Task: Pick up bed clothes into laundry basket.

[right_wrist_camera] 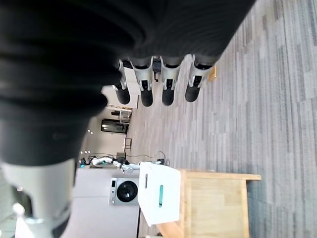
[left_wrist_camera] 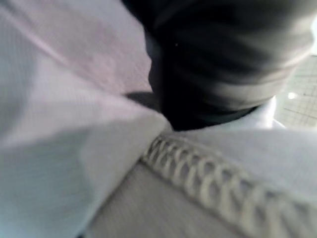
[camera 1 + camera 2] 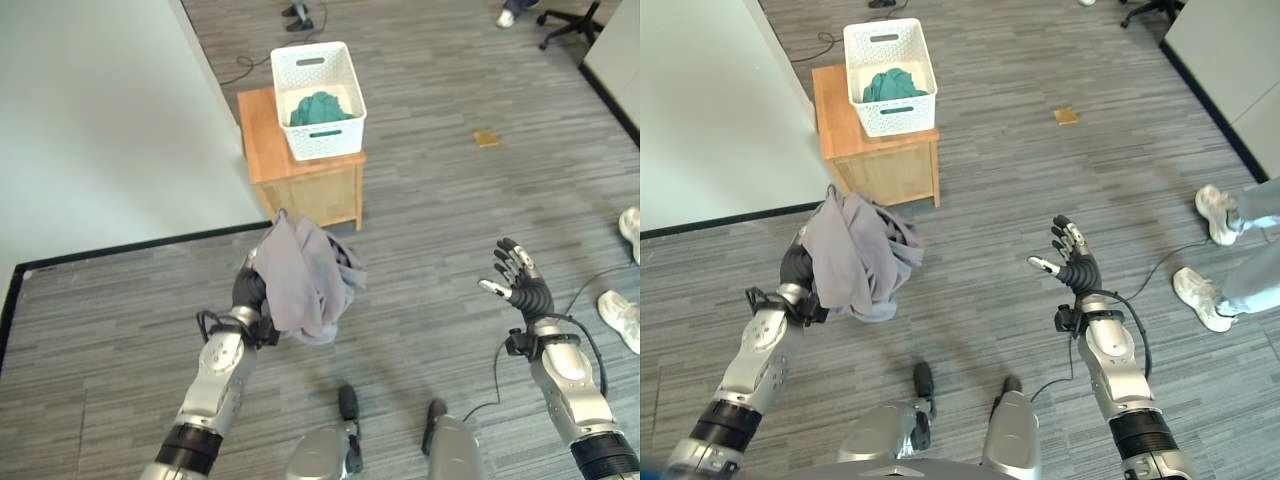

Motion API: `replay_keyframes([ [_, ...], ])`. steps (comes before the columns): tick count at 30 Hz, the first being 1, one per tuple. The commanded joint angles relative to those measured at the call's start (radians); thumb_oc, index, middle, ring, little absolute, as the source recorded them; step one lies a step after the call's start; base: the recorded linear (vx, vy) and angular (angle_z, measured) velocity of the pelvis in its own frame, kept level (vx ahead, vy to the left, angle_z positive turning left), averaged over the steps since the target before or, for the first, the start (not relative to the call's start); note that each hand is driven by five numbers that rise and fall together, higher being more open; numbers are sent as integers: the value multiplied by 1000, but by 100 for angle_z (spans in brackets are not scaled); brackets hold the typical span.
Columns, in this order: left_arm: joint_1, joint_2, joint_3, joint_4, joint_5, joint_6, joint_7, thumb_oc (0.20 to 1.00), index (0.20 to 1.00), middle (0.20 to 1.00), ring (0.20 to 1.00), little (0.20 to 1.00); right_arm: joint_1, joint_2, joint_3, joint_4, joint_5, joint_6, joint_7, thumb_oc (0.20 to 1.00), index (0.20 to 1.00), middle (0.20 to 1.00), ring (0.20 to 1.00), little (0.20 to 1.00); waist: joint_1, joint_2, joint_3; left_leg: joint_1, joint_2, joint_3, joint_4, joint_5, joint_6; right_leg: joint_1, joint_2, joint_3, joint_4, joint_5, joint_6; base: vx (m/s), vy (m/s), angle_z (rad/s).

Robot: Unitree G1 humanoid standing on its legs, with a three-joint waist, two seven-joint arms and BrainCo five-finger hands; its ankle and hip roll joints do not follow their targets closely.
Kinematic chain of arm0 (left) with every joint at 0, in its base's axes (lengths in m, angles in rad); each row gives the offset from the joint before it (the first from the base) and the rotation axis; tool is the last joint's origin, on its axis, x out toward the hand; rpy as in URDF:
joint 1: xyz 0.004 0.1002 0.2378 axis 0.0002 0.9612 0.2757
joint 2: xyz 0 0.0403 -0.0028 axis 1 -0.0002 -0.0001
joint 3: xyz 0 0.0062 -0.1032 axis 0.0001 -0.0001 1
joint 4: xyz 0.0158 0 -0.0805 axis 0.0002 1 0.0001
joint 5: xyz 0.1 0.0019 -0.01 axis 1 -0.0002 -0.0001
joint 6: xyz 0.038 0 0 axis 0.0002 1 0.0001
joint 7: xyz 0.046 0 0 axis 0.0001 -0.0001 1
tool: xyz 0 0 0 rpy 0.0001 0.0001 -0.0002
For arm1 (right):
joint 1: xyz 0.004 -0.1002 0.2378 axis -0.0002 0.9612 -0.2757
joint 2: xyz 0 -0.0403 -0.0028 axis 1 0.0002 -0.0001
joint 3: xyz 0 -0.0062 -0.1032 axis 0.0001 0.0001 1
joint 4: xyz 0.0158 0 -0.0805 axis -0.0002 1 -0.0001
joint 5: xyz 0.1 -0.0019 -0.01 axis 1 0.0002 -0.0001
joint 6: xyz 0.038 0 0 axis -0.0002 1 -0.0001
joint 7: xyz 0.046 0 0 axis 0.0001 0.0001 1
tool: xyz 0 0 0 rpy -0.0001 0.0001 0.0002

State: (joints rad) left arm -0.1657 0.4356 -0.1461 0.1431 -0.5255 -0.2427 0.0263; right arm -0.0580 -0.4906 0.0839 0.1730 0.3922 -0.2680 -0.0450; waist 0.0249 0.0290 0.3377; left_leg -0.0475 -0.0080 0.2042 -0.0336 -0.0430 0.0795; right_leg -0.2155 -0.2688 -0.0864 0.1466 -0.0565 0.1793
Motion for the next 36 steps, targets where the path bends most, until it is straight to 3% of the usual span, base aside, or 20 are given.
replay_keyframes([
  [1, -54, 38, 34, -45, 34, -84, 11, 200, 200, 200, 200, 200, -57, -14, -48, -29, -28, -43, -26, 1000, 1000, 1000, 1000, 1000, -17, -27, -20, 58, 70, 17, 100, -36, -129, -48, -38, 11, -118, 188, 24, 269, -181, 31],
  [5, -65, 17, 34, -23, 33, -94, 23, 200, 200, 200, 200, 200, -61, -16, -61, -23, -46, -33, -37, 1000, 1000, 1000, 1000, 1000, -46, -30, -25, 124, 78, -31, 122, -101, -159, -72, -77, 16, -187, 260, 64, 343, -269, 46],
  [9, -51, -31, 18, -25, 11, -86, 15, 200, 200, 200, 200, 200, -45, -46, -79, 4, -28, -33, -31, 1000, 1000, 1000, 1000, 1000, -77, -12, -56, 165, 131, -75, 155, -111, -196, -62, -44, 35, -67, 214, 51, 442, -495, 92],
  [10, -32, -44, 13, -34, 2, -84, 2, 200, 200, 200, 200, 200, -38, -58, -79, 7, -26, -29, -27, 1000, 1000, 1000, 1000, 1000, -85, -7, -46, 141, 176, -89, 250, -12, -211, -45, -4, 35, 5, 170, 17, 168, -305, 47],
  [11, -32, -45, 13, -34, 2, -84, 2, 200, 200, 200, 200, 200, -38, -59, -79, 7, -26, -29, -27, 1000, 1000, 1000, 1000, 1000, -89, -4, -47, 135, 180, -95, 256, -14, -214, -46, -3, 29, 8, 167, 15, 381, -725, 55],
  [12, -21, -58, 11, -26, -11, -77, -13, 200, 200, 200, 200, 200, -27, -70, -82, 29, -4, -36, -24, 1000, 1000, 1000, 1000, 1000, -87, -14, -37, 64, 232, -104, 487, 164, -214, 14, 41, 3, -4, 128, -48, 211, -439, 45],
  [13, -22, -58, 11, -26, -12, -77, -13, 200, 200, 200, 200, 200, -28, -70, -82, 29, -4, -36, -23, 1000, 1000, 1000, 1000, 1000, -89, -15, -40, 58, 231, -107, 489, 166, -214, 13, 40, 0, -7, 132, -49, 313, -621, 52],
  [14, -12, -57, 14, -31, -26, -69, -24, 200, 200, 200, 200, 200, -12, -74, -89, 25, 16, -38, -22, 1000, 1000, 1000, 1000, 1000, -85, -27, -39, 14, 244, -84, 597, 186, -206, 44, 54, -13, -21, 111, -79, 332, -560, 19],
  [15, 4, -53, 30, -48, -34, -66, -28, 200, 200, 200, 200, 200, 16, -78, -98, 38, 36, -37, -18, 1000, 1000, 1000, 1000, 1000, -69, -52, -40, -34, 248, -8, 742, 162, -210, 110, 73, -40, -54, 77, -112, 441, -695, 12],
  [17, 8, -49, 35, -50, -30, -64, -27, 200, 200, 200, 200, 200, 25, -81, -105, 46, 33, -34, -24, 1000, 1000, 1000, 1000, 1000, -62, -50, -39, -60, 270, 36, 785, 153, -221, 151, 89, -53, -79, 69, -117, 326, -424, 11],
  [19, -2, -46, 48, -41, -23, -65, -26, 200, 200, 200, 200, 200, 40, -80, -126, 47, 39, -26, -23, 1000, 1000, 1000, 1000, 1000, -53, -53, -39, -132, 243, 89, 779, 130, -237, 215, 101, -73, -113, 59, -118, 315, -248, 5],
  [21, -15, -40, 66, -20, -18, -74, -8, 200, 200, 200, 200, 200, 52, -72, -141, 41, 56, -28, -17, 1000, 1000, 1000, 1000, 1000, -44, -49, -51, -176, 219, 111, 666, 134, -239, 261, 106, -85, -137, 53, -112, 291, -101, 24],
  [23, -36, -26, 78, 4, -13, -80, 9, 200, 200, 200, 200, 200, 58, -62, -142, 48, 66, -32, -12, 1000, 1000, 1000, 1000, 1000, -29, -30, -64, -190, 196, 130, 445, 163, -228, 300, 133, -86, -154, 42, -105, 371, -45, -7],
  [24, -48, -19, 85, 18, 0, -80, 15, 200, 200, 200, 200, 200, 64, -58, -136, 45, 61, -34, -5, 1000, 1000, 1000, 1000, 1000, -17, -7, -78, -206, 171, 140, 215, 231, -232, 321, 168, -86, -166, 31, -99, 506, -29, 13],
  [25, -54, -13, 90, 16, 5, -81, 15, 200, 200, 200, 200, 200, 66, -57, -135, 40, 59, -36, -1, 1000, 1000, 1000, 1000, 1000, -13, 2, -85, -192, 160, 147, 104, 287, -241, 348, 182, -92, -167, 16, -102, 500, -42, 27],
  [28, -64, -3, 87, 26, 11, -81, 17, 200, 200, 200, 200, 200, 58, -53, -125, 36, 51, -37, -6, 1000, 1000, 1000, 1000, 1000, -21, 8, -87, -161, 147, 200, -3, 315, -232, 382, 196, -109, -153, -10, -100, 353, -50, 14],
  [30, -78, 11, 78, 39, 9, -81, 21, 200, 200, 200, 200, 200, 25, -48, -101, 31, 44, -34, -12, 1000, 1000, 1000, 1000, 1000, -24, 21, -109, -121, 148, 284, 4, 291, -202, 434, 215, -120, -124, -73, -103, 455, -15, 20],
  [34, -83, 7, 71, 45, 13, -70, 31, 200, 200, 200, 200, 200, -16, -27, -73, 41, 29, -28, -12, 1000, 1000, 1000, 1000, 1000, 8, 3, -152, -99, 105, 263, 56, 216, -145, 469, 160, -131, 2, -118, -80, 467, 69, 2],
  [35, -68, 5, 70, 41, 23, -60, 32, 200, 200, 200, 200, 200, -34, -6, -50, 35, 25, -21, 0, 1000, 1000, 1000, 1000, 1000, 17, -28, -162, -43, 50, 262, 51, 144, -100, 424, 90, -129, 205, -22, -12, 429, 147, 3],
  [36, -64, 8, 69, 40, 26, -59, 35, 200, 200, 200, 200, 200, -39, -3, -42, 34, 19, -16, 3, 1000, 1000, 1000, 1000, 1000, 15, -31, -158, -22, 36, 264, 46, 127, -82, 381, 72, -119, 293, 34, 11, 427, 159, 9],
])
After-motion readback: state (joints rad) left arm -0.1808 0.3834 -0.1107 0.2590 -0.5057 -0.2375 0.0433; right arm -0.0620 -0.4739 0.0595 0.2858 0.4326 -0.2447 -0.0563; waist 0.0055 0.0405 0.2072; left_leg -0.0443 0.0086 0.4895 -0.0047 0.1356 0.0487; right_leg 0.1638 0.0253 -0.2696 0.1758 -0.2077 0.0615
